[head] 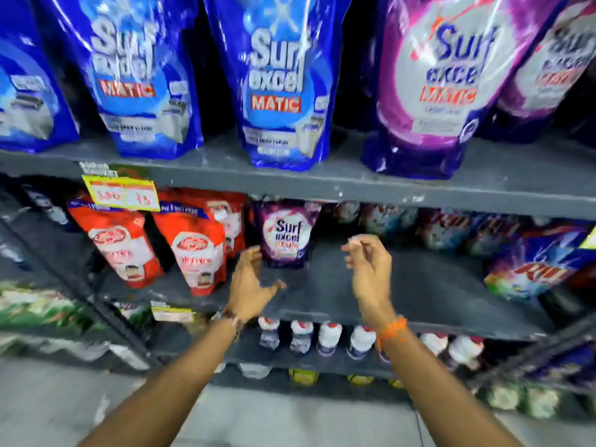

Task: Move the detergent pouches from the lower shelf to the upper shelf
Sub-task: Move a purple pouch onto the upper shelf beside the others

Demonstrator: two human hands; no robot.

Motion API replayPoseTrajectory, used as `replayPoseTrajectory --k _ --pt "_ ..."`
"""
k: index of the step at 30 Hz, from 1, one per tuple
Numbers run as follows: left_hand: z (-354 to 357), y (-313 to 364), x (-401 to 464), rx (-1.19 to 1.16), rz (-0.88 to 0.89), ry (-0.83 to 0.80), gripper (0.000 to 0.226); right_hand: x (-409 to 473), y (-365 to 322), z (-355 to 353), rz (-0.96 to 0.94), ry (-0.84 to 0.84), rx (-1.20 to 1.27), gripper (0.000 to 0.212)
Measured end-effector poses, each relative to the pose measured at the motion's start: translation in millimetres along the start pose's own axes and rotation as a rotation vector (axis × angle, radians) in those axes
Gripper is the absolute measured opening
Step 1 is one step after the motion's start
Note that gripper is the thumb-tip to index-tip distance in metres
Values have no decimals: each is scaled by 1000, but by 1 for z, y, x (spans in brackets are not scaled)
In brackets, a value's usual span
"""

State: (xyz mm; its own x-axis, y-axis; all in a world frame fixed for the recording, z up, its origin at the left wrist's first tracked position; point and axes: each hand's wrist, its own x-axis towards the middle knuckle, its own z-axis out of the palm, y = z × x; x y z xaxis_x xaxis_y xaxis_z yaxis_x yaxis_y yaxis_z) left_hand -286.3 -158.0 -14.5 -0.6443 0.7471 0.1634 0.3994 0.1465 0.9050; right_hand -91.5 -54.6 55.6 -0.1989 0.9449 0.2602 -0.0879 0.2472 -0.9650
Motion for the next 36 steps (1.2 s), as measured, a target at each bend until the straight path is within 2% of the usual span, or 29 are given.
replayPoseTrajectory --k 2,4,7,9,14,16,22,26,29,32,36 --pt "6 -18 21 -4 -77 -18 100 10 27 24 101 -106 -47 28" --pt "13 -26 48 -27 -104 -30 112 31 45 44 179 -167 -92 13" --pt "24 -35 83 -1 -135 -95 120 61 61 68 237 -230 -134 32" --pt "30 -41 98 3 -136 -133 121 75 67 80 260 -240 -55 41" --pt "34 -51 103 -54 -50 -114 114 83 85 88 261 -231 45 53" --pt "35 -54 98 -36 -53 -95 105 83 93 85 225 -234 -1 46" --pt "42 -54 62 -21 -74 -35 89 63 100 62 119 -214 -164 16" --pt "50 -42 23 -33 -75 -47 87 35 98 36 148 -166 -154 9" --pt "57 -25 -16 -43 -60 -67 88 8 89 4 145 -136 -97 11" --pt "66 -6 -57 -100 -69 -110 78 -19 74 -31 134 -91 -31 7" --pt "83 31 -107 -171 -68 -146 77 -46 39 -85 109 -20 30 23"
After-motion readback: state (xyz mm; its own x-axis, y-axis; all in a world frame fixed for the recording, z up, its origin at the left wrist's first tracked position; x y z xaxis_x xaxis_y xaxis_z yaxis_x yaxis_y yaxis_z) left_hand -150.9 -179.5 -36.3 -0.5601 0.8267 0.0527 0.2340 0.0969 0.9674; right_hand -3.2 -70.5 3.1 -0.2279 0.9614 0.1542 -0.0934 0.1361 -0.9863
